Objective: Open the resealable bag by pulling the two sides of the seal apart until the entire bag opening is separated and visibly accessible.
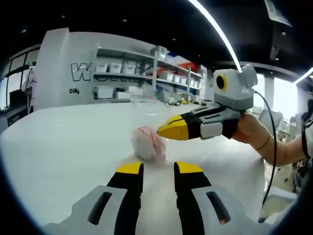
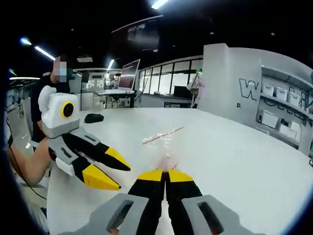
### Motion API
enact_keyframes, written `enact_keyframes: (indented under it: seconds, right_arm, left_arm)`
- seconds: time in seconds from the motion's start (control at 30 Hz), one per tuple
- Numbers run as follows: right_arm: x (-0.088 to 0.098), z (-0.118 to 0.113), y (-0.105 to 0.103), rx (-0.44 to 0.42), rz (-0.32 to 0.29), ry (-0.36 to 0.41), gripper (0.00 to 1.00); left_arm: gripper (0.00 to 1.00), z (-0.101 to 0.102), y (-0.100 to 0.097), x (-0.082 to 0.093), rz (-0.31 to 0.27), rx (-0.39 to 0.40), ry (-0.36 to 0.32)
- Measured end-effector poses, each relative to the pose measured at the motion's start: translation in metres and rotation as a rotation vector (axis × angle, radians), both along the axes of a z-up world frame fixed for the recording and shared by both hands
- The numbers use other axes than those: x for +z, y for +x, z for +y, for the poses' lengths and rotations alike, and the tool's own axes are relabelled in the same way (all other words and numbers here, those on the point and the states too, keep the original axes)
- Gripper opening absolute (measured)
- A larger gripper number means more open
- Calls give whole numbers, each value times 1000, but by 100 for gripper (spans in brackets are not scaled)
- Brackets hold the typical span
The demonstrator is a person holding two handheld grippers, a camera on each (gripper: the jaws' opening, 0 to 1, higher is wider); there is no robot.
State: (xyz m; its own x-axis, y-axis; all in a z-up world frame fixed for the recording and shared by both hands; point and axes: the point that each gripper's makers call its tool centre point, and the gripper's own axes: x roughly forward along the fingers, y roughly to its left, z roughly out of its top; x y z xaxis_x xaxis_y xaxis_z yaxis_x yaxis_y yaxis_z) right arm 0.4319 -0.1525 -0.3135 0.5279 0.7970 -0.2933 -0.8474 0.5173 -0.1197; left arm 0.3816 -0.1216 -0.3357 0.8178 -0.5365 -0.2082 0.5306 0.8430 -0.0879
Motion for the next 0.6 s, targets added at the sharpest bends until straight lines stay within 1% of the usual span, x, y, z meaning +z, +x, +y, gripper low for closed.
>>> enact_keyframes:
  seconds: [0.13, 0.23, 0.33, 0.43, 0.5, 0.6]
  right_arm:
    - [6, -1, 10, -9, -6, 7, 0]
    - [8, -1, 19, -14, -20, -10, 0]
    - [7, -1, 27, -18, -49, -46, 0]
    - [9, -1, 37, -27, -75, -50, 0]
    - [10, -2, 46, -35, -110, -58, 0]
    - [5, -1, 58, -48, -124, -89, 0]
  left_arm:
    - [26, 3, 1, 1, -2, 9, 3]
    - [26, 5, 2, 1, -1, 14, 2]
    - [26, 5, 2, 1, -2, 14, 3]
    - [26, 6, 3, 1, -1, 14, 3]
    - [26, 6, 3, 1, 0, 15, 4]
    - [26, 7, 4, 0, 2, 17, 5]
